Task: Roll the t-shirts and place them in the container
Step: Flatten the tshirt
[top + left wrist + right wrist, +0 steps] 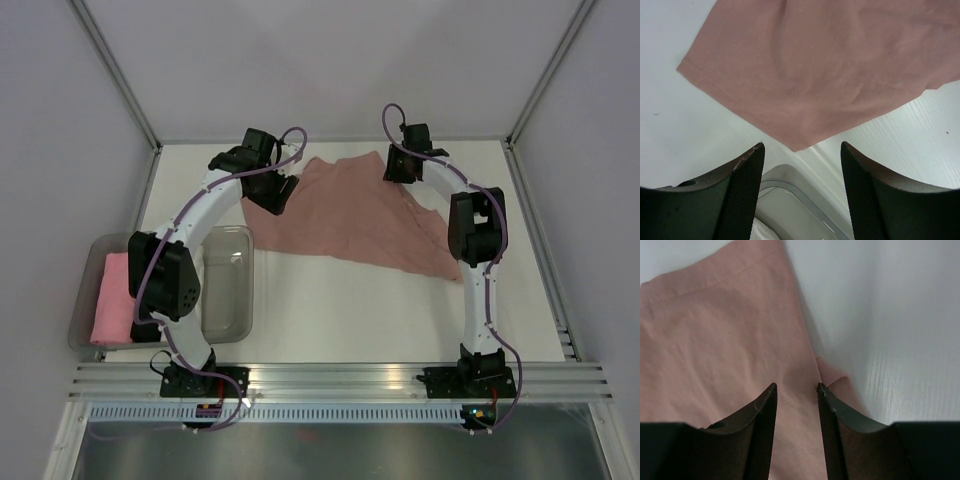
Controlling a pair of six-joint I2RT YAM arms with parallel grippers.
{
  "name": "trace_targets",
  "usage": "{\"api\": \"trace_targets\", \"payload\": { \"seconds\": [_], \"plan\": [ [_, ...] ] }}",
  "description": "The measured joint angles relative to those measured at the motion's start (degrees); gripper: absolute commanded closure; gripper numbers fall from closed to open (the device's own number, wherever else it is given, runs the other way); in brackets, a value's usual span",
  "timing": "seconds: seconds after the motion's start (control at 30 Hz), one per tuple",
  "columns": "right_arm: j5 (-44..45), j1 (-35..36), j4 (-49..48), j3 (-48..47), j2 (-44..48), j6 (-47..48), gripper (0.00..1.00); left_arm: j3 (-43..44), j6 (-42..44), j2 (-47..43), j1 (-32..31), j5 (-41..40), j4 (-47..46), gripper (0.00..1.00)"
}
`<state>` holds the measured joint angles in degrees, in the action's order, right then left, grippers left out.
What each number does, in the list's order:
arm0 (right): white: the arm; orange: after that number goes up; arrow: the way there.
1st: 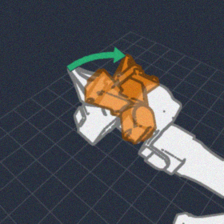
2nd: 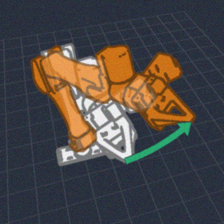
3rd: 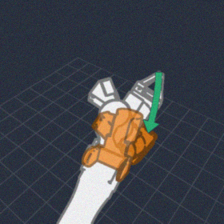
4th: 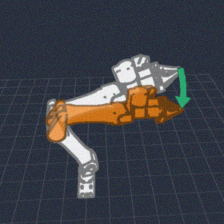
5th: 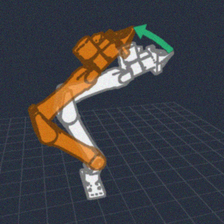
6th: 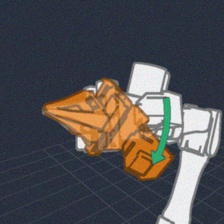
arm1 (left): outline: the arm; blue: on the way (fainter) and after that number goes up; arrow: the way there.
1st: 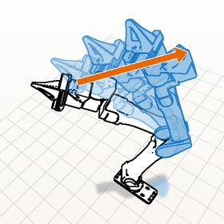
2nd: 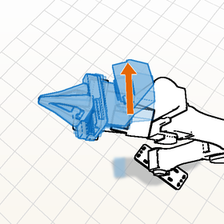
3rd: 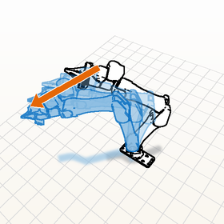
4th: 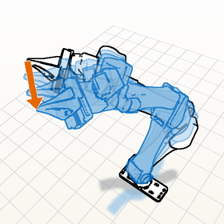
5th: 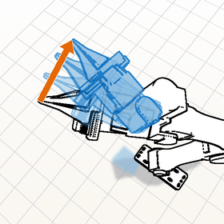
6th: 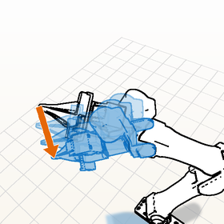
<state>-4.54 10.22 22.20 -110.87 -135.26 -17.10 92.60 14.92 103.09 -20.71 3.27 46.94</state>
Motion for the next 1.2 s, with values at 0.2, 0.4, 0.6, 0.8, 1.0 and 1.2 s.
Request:
{"api": "trace_targets", "payload": {
  "seconds": [0.2,0.4,0.6,0.8,1.0,1.2],
  "plan": [
    [0.0,0.02,0.28,1.03,-0.13,0.2,0.57,0.0,0.09,0.0,0.0,-0.31,0.11,0.32],
    [1.22,0.37,-0.52,2.75,0.09,1.16,0.5,0.0,0.09,0.02,0.0,-0.31,0.13,0.32],
    [5.49,0.83,0.13,2.75,0.22,3.82,0.5,0.0,0.11,0.04,0.0,-0.31,0.13,0.32],
    [5.38,0.66,-0.39,3.67,0.55,4.33,0.55,0.0,0.11,0.02,0.0,-0.33,0.15,0.32],
    [3.76,0.37,-0.85,4.74,0.85,3.87,0.88,0.0,0.11,0.04,0.0,-0.44,0.13,0.32],
    [2.6,0.33,-0.66,4.87,1.27,3.65,1.0,0.0,0.13,0.04,0.0,-0.66,0.13,0.32]
  ]
}}
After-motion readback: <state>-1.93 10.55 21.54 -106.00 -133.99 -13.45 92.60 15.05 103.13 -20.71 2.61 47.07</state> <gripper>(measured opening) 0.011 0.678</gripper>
